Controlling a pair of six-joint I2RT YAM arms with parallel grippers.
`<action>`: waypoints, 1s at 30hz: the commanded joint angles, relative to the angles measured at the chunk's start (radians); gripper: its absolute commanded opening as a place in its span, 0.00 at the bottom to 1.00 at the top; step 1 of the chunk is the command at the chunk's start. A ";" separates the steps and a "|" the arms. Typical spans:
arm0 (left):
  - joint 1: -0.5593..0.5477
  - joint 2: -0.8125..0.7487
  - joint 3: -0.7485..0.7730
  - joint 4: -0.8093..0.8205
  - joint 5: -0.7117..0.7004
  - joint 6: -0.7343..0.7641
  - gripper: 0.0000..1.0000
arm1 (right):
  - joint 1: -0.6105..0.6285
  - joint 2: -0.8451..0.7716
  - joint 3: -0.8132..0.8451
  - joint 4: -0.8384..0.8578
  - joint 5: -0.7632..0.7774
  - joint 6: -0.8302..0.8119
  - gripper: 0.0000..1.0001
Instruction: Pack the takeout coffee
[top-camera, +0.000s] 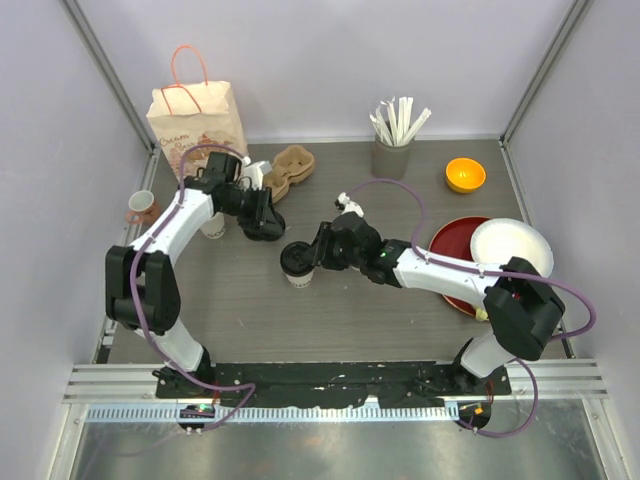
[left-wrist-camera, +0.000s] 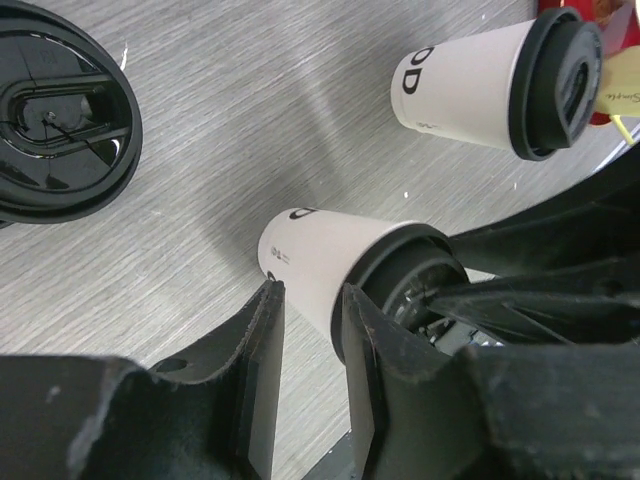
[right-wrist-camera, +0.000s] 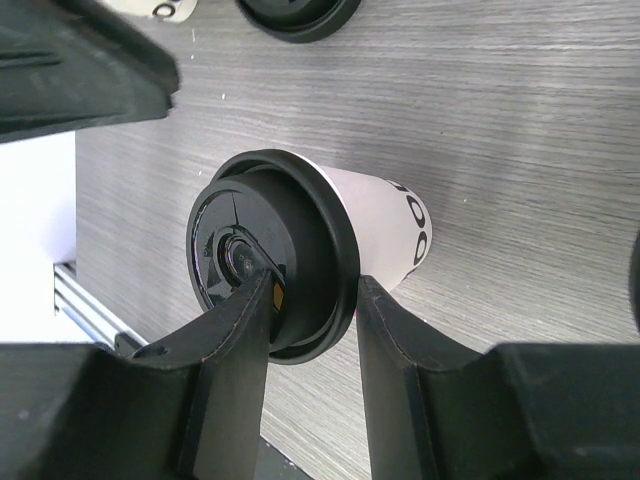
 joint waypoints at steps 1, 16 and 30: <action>0.008 -0.084 0.044 -0.051 -0.012 -0.007 0.34 | 0.002 -0.013 0.009 -0.015 0.154 0.064 0.25; 0.009 -0.164 -0.060 -0.106 0.006 -0.041 0.40 | 0.009 0.003 0.072 -0.039 0.191 0.090 0.61; 0.003 -0.175 -0.085 -0.091 0.041 -0.049 0.39 | 0.009 -0.062 0.136 -0.085 0.175 0.011 0.81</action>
